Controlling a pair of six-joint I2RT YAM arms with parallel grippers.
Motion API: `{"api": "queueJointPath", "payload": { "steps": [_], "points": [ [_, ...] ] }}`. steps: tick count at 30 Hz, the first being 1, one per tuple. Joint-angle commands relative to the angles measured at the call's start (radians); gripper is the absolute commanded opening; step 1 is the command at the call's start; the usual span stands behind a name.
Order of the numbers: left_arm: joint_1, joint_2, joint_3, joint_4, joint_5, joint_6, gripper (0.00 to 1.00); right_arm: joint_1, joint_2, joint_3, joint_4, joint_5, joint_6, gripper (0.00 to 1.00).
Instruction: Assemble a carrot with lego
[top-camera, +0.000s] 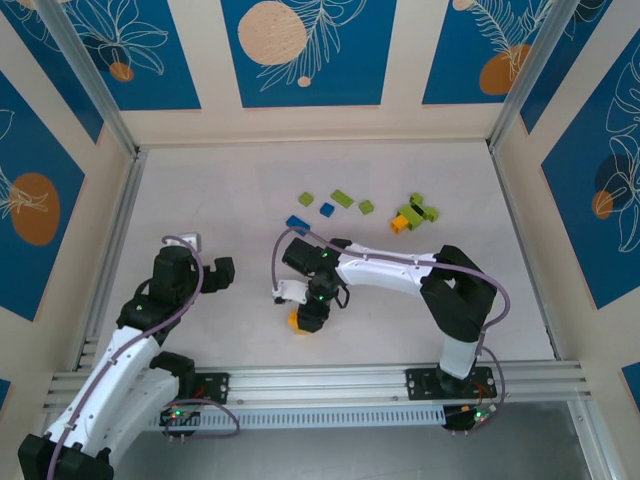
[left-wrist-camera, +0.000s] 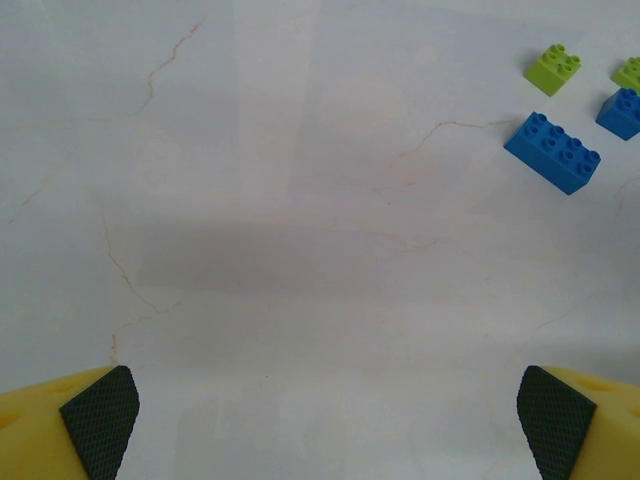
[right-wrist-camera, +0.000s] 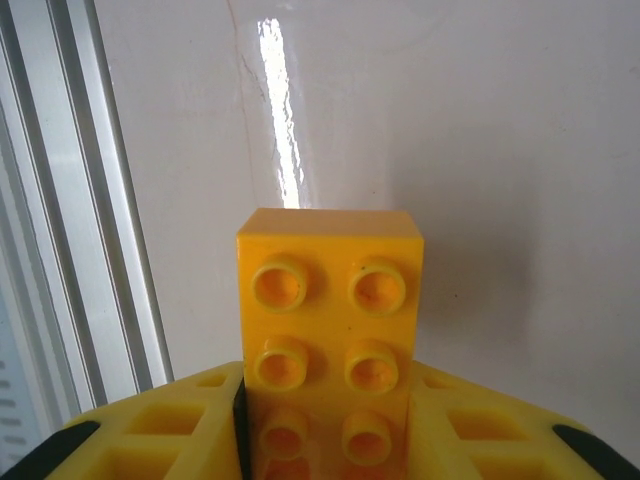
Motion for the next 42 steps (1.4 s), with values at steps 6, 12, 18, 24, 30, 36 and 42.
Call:
{"api": "queueJointPath", "payload": {
  "steps": [6,12,18,24,30,36,42],
  "points": [
    [0.017,-0.018,-0.002,0.013,0.026,0.013,1.0,0.039,0.077,-0.017,-0.057,0.075,0.013,0.36],
    [0.019,-0.018,-0.001,0.012,0.023,0.013,1.0,0.069,0.107,-0.015,-0.029,0.087,0.061,0.35],
    [0.022,-0.016,0.001,0.011,0.025,0.012,1.0,0.106,0.133,-0.02,-0.036,0.127,0.07,0.34],
    [0.021,-0.018,0.0,0.01,0.024,0.013,1.0,0.131,0.165,-0.008,-0.07,0.19,0.078,0.34],
    [0.021,-0.018,0.0,0.007,0.022,0.012,1.0,0.153,0.21,0.014,-0.096,0.235,0.111,0.33],
    [0.021,-0.015,0.001,0.004,0.013,0.01,1.0,0.185,0.25,0.014,-0.1,0.255,0.138,0.33],
    [0.024,-0.004,0.002,0.001,0.003,0.011,1.0,0.185,0.254,0.001,-0.078,0.27,0.17,0.33]
  ]
}}
